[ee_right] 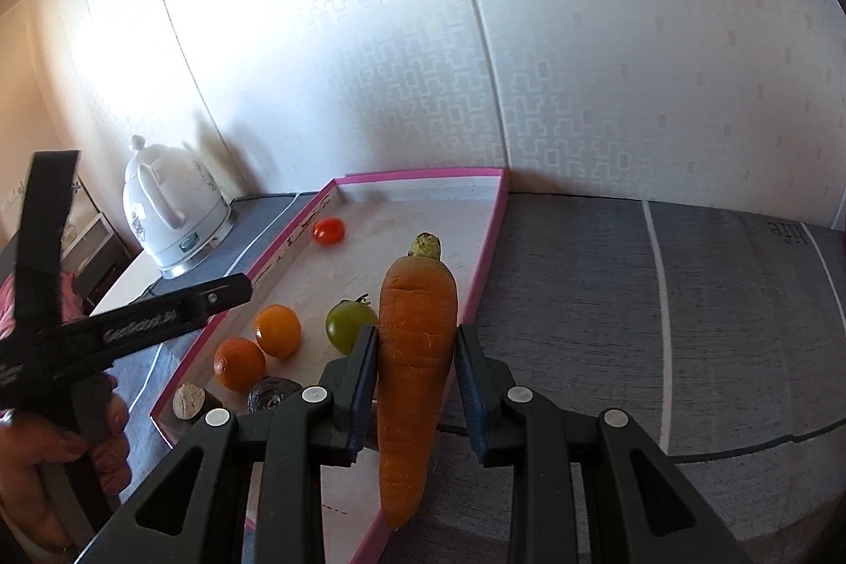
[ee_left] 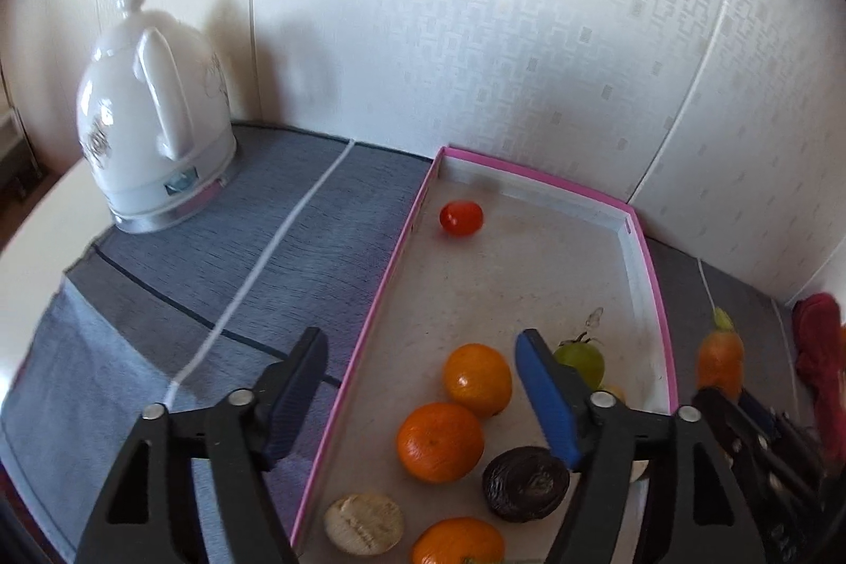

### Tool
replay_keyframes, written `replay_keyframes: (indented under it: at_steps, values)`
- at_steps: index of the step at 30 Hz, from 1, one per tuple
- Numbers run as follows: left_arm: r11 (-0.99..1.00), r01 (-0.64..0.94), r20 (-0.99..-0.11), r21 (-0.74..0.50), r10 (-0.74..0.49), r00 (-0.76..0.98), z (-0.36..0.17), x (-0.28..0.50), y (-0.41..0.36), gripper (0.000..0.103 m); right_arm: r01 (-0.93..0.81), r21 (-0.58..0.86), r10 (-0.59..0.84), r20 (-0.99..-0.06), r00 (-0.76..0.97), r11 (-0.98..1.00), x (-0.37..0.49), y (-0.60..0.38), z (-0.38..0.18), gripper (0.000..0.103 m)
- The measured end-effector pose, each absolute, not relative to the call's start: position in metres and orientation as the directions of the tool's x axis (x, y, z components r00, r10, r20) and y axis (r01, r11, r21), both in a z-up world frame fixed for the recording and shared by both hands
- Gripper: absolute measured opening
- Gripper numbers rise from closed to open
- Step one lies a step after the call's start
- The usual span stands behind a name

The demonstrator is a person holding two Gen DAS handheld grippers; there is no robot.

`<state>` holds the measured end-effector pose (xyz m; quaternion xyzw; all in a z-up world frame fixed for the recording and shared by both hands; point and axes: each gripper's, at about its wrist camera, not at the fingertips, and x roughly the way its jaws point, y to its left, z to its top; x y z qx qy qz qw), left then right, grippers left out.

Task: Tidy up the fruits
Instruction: 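Lower the carrot into the tray and open the right gripper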

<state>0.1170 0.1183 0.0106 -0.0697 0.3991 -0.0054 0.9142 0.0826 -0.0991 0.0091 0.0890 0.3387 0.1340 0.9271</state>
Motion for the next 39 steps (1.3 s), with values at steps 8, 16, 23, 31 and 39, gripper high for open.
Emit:
replay_keyframes:
  at_steps: [8, 16, 23, 31, 39]
  values:
    - [0.997, -0.027, -0.733, -0.073, -0.035, 0.679, 0.010, 0.096, 0.111, 0.089, -0.207, 0.249, 0.319, -0.608, 0.727, 0.946, 0.101, -0.094, 0.007, 0.029]
    - [1.000, -0.005, -0.746, -0.012, -0.006, 0.666, 0.006, 0.083, 0.100, 0.089, -0.212, 0.264, 0.332, -0.596, 0.732, 0.941, 0.115, -0.093, 0.010, 0.029]
    - [1.000, -0.029, -0.746, -0.008, 0.013, 0.666, 0.007, 0.081, 0.102, 0.095, -0.210, 0.296, 0.351, -0.583, 0.733, 0.932, 0.126, -0.096, 0.010, 0.029]
    - [0.997, -0.046, -0.753, 0.058, 0.074, 0.654, 0.005, 0.080, 0.100, 0.099, -0.214, 0.283, 0.346, -0.583, 0.736, 0.935, 0.143, -0.090, 0.009, 0.029]
    - [0.988, -0.070, -0.731, 0.134, 0.147, 0.666, 0.009, 0.076, 0.096, 0.103, -0.208, 0.261, 0.329, -0.627, 0.706, 0.943, 0.162, -0.086, -0.002, 0.029]
